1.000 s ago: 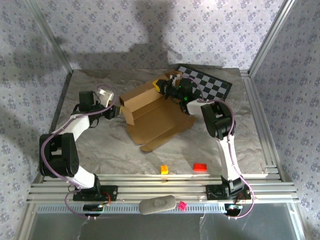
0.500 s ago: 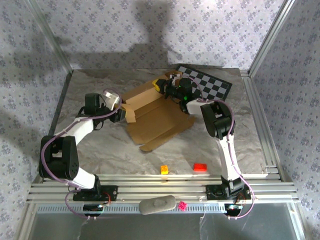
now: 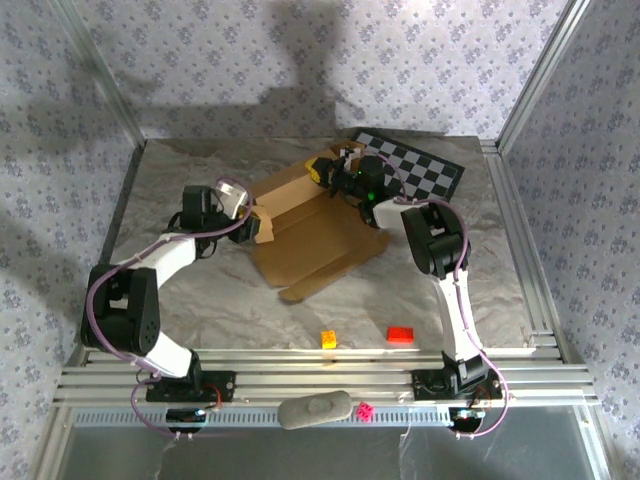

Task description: Fold the paper box

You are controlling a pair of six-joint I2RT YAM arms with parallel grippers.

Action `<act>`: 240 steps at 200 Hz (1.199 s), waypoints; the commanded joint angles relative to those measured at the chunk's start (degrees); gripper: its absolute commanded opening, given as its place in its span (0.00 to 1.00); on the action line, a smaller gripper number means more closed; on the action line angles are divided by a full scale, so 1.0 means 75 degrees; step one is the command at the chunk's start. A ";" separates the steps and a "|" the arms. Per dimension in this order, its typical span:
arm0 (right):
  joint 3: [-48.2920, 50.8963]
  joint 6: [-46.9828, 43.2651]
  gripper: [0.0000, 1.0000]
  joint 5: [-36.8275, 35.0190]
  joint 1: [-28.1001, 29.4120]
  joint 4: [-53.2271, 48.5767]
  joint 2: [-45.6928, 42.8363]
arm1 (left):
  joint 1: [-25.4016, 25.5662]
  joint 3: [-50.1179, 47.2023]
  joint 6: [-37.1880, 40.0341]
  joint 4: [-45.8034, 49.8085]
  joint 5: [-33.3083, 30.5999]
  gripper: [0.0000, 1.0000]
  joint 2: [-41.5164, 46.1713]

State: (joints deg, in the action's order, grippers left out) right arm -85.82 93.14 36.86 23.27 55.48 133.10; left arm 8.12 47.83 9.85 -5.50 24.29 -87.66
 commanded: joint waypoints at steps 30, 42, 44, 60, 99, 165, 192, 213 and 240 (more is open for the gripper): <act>-0.0101 0.0236 0.00 -0.0157 0.0067 0.0178 0.0125 | 0.0358 0.0128 -0.0544 -0.0494 -0.1278 0.58 -0.0081; -0.0091 0.0259 0.00 -0.0181 0.0083 0.0199 0.0124 | 0.0390 0.0177 -0.0690 -0.0520 -0.1413 0.58 -0.0129; -0.0089 0.0266 0.00 -0.0187 0.0082 0.0203 0.0107 | 0.0402 0.0191 -0.0724 -0.0512 -0.1450 0.58 -0.0141; -0.0070 0.0266 0.00 -0.0192 0.0097 0.0196 0.0101 | 0.0538 0.0373 -0.0842 -0.0324 -0.1955 0.57 -0.0272; 0.0093 0.0319 0.00 -0.0298 0.0111 0.0243 0.0041 | 0.0818 0.0685 -0.1192 -0.0116 -0.2797 0.54 -0.0527; 0.0180 0.0345 0.00 -0.0373 0.0183 0.0217 -0.0042 | 0.1181 0.1471 -0.1696 0.0619 -0.3812 0.46 -0.1101; 0.0284 0.0415 0.00 -0.0438 0.0200 0.0265 -0.0069 | 0.1281 0.1601 -0.1849 0.0720 -0.4221 0.41 -0.1215; 0.0341 0.0448 0.00 -0.0520 0.0221 0.0223 -0.0104 | 0.1307 0.1722 -0.2087 0.0816 -0.4430 0.29 -0.1346; 0.0420 0.0507 0.00 -0.0657 0.0271 0.0187 -0.0196 | 0.1430 0.2041 -0.2322 0.1121 -0.4926 0.11 -0.1620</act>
State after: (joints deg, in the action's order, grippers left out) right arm -84.23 95.13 31.05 24.16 57.87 133.03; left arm 17.54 60.01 -5.26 0.40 -9.19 -97.51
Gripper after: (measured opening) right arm 0.057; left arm 0.179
